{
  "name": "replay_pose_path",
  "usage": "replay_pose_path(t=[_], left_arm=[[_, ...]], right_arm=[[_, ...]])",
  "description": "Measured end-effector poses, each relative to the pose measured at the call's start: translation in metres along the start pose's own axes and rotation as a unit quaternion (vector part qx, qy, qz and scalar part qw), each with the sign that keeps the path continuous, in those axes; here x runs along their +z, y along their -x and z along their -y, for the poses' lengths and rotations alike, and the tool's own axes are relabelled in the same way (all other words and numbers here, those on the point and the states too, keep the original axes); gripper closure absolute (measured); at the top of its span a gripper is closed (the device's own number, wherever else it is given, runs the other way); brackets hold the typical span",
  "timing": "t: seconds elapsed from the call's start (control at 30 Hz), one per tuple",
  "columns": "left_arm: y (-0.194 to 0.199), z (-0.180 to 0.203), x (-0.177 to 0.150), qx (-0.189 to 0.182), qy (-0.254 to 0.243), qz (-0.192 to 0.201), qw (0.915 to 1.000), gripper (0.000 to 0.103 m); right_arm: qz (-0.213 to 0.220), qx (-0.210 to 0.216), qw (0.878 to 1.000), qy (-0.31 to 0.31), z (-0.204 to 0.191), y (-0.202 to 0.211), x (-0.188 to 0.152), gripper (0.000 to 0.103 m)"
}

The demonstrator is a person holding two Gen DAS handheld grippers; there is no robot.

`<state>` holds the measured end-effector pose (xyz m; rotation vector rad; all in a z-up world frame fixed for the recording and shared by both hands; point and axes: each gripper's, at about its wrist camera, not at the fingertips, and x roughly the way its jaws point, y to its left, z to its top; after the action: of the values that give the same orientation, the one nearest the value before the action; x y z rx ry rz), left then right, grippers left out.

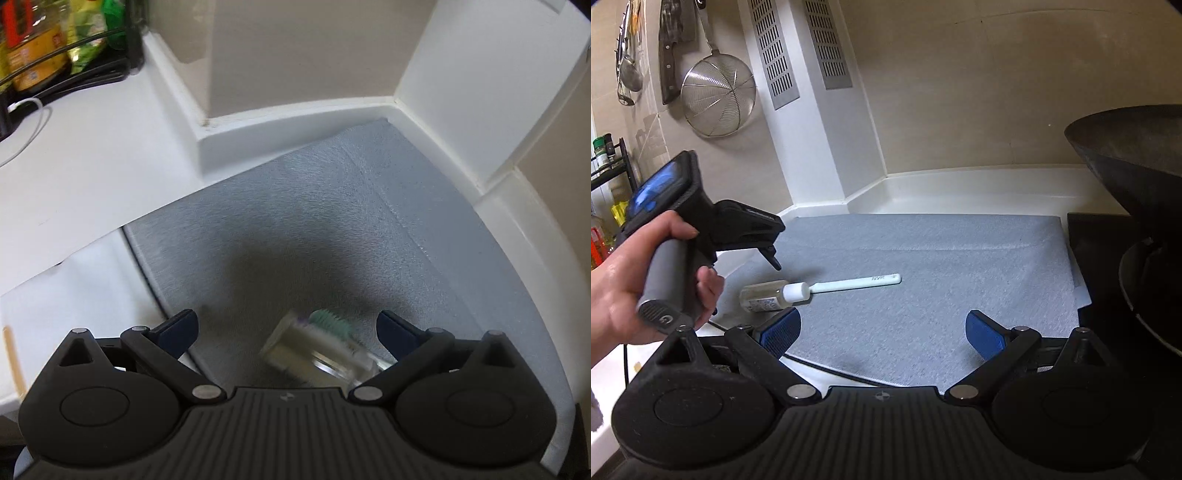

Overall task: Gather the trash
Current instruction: 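Grasp the small glass bottle with the left tool while the right tool grasps the white toothbrush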

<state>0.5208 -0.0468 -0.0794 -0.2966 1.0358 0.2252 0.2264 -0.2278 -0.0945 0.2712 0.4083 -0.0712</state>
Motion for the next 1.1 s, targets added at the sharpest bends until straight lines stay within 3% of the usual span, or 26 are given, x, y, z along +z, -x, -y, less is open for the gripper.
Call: replay_pose_path(t=[0.13, 0.33, 0.47, 0.6, 0.67, 0.77, 0.87, 0.93, 1.03, 1.1], left_arm=[[-0.013, 0.007, -0.011, 0.010, -0.060, -0.011, 0.9981, 0.000], [-0.005, -0.022, -0.025, 0.021, -0.145, -0.017, 0.9890, 0.000], [-0.002, -0.053, -0.020, 0.019, -0.169, -0.022, 0.9851, 0.000], [-0.001, -0.070, -0.006, -0.001, -0.154, -0.032, 0.9876, 0.000], [-0.002, -0.069, -0.001, -0.006, -0.161, -0.037, 0.9862, 0.000], [-0.003, -0.062, 0.002, 0.010, -0.184, -0.024, 0.9825, 0.000], [-0.004, -0.062, 0.002, 0.012, -0.190, -0.024, 0.9815, 0.000], [-0.007, -0.066, 0.002, 0.013, -0.191, -0.028, 0.9811, 0.000], [-0.011, -0.071, 0.001, 0.022, -0.199, -0.019, 0.9795, 0.000], [-0.011, -0.076, 0.003, 0.020, -0.196, -0.016, 0.9802, 0.000]], right_arm=[[-0.001, -0.005, 1.000, -0.009, 0.004, -0.003, 0.005, 0.006], [0.005, -0.008, 1.000, 0.016, 0.000, 0.006, 0.008, 0.006], [0.009, -0.019, 0.999, 0.034, -0.009, 0.014, 0.017, 0.005], [0.013, -0.029, 0.997, 0.067, -0.032, 0.004, 0.033, 0.002], [0.005, -0.024, 0.996, 0.086, -0.046, -0.017, 0.042, 0.000], [-0.015, -0.053, 0.991, 0.125, -0.062, -0.065, 0.047, 0.000], [-0.049, -0.034, 0.984, 0.168, -0.072, -0.112, 0.052, 0.000], [-0.083, 0.005, 0.984, 0.159, -0.069, -0.140, 0.061, 0.000], [-0.111, 0.006, 0.984, 0.137, -0.063, -0.176, 0.077, 0.000], [-0.151, 0.012, 0.982, 0.112, -0.057, -0.198, 0.083, 0.000]])
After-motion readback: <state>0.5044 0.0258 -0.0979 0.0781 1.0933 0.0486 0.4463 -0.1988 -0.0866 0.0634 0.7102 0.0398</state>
